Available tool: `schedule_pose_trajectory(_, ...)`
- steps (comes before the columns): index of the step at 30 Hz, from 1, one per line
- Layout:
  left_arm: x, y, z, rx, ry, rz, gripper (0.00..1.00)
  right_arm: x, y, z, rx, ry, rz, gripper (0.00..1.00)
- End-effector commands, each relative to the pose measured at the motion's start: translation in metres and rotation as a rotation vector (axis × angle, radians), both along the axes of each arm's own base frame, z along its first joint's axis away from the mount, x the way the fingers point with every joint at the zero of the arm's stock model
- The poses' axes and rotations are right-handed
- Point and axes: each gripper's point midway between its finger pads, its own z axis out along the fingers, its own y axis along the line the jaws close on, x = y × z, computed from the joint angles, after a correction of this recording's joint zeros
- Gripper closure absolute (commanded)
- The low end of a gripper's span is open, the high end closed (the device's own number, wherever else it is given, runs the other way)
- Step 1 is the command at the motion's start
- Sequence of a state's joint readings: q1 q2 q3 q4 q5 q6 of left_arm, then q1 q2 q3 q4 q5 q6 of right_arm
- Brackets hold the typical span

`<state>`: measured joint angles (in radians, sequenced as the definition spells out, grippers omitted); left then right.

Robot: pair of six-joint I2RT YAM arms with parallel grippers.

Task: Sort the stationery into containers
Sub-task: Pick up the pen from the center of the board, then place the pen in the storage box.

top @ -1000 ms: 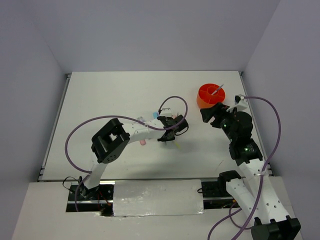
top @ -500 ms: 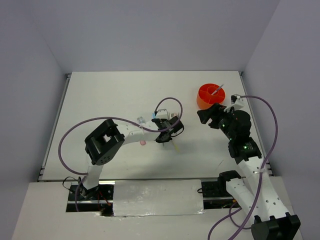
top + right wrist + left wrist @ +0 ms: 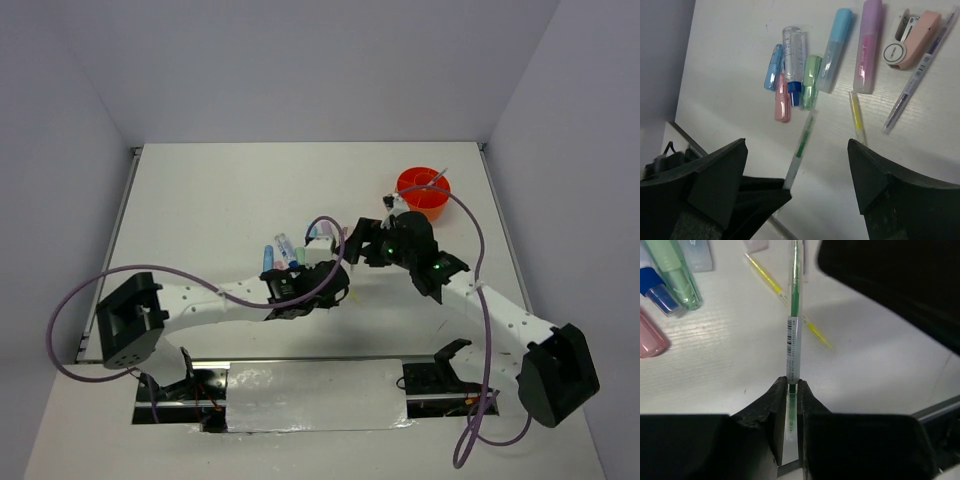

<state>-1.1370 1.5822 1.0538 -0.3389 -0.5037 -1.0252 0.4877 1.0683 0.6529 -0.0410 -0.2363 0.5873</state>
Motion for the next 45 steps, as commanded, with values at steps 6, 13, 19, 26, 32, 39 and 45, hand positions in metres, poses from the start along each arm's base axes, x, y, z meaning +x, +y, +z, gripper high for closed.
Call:
schedule_pose_trajectory(6, -0.003, -0.018, 0.066, -0.305, -0.228, -0.178, 1.0, 0.018, 0.028, 0.014, 0.064, -0.028, -0.034, 0.14)
schedule_pose_trajectory(13, -0.003, -0.013, 0.082, -0.348, -0.291, -0.193, 1.0, -0.003, 0.056, 0.002, 0.136, 0.027, 0.047, 0.39)
schedule_pose_trajectory(19, -0.003, -0.013, 0.083, -0.347, -0.294, -0.193, 0.91, -0.005, 0.055, 0.003, 0.164, 0.014, 0.029, 1.0)
schedule_pose_trajectory(26, 0.001, 0.022, 0.064, -0.235, -0.192, -0.054, 0.01, 0.06, -0.02, 0.058, 0.008, -0.234, -0.27, 1.0)
schedule_pose_trajectory(32, -0.012, 0.059, 0.049, -0.164, -0.131, 0.003, 0.01, 0.119, -0.138, 0.135, -0.162, -0.516, -0.716, 1.0)
schedule_pose_trajectory(39, -0.026, 0.063, 0.034, -0.138, -0.097, -0.083, 0.01, 0.18, -0.229, 0.161, -0.314, -0.653, -1.065, 1.0)
schedule_pose_trajectory(45, -0.023, 0.066, 0.042, -0.117, -0.123, -0.126, 0.01, 0.23, -0.251, 0.142, -0.398, -0.638, -1.088, 1.0)
